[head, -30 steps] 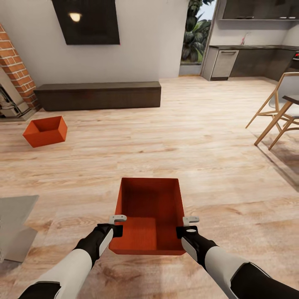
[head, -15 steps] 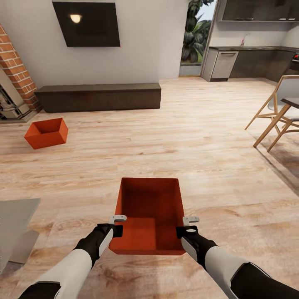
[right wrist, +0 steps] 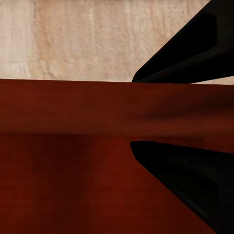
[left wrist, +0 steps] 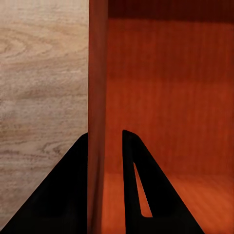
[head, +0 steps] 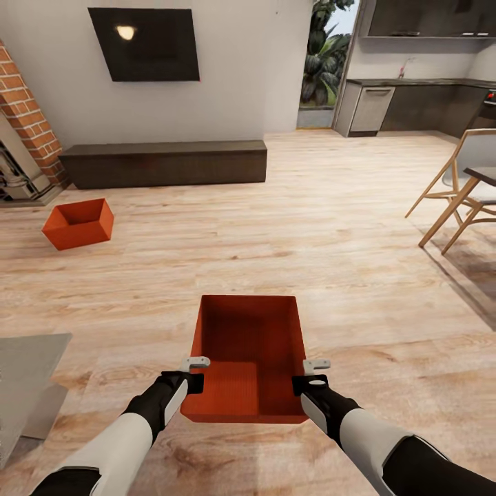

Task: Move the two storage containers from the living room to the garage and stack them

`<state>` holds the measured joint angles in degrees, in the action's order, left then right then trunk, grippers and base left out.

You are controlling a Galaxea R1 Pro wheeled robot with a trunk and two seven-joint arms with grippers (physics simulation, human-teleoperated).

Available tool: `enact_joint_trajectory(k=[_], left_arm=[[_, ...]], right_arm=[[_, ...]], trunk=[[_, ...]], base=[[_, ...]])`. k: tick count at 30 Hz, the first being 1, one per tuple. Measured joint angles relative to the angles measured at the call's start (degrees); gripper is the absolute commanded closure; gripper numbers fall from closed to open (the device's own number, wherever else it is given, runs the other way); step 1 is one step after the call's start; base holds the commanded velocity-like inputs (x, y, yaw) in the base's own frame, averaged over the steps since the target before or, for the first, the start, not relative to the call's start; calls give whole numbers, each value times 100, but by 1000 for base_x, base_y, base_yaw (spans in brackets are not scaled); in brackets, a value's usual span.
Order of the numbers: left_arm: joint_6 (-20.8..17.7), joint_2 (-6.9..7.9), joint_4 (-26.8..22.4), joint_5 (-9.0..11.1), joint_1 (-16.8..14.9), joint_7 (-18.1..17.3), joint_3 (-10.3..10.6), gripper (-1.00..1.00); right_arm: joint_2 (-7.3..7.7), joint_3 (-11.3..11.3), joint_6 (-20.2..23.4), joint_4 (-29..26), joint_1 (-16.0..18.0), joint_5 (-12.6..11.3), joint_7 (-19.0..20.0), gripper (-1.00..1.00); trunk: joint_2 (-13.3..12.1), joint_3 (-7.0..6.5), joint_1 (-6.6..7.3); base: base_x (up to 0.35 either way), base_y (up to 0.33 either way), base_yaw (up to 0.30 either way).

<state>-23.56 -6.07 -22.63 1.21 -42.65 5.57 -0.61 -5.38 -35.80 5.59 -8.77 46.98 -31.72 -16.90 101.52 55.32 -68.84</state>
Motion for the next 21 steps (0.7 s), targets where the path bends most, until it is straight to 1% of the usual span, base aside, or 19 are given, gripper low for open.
enact_joint_trajectory(k=[8,21], left_arm=[[0,-3,4,3,1,-2,-6,100],[1,-3,10,3,0,-2,-7,100]], right_arm=[[7,31,13,-5,1,41,19,100],[7,13,11,-2,0,19,17,100]], trunk=[[-321,-144,176],[-842,-377,461]], base=[[0,0,0],[0,0,0]])
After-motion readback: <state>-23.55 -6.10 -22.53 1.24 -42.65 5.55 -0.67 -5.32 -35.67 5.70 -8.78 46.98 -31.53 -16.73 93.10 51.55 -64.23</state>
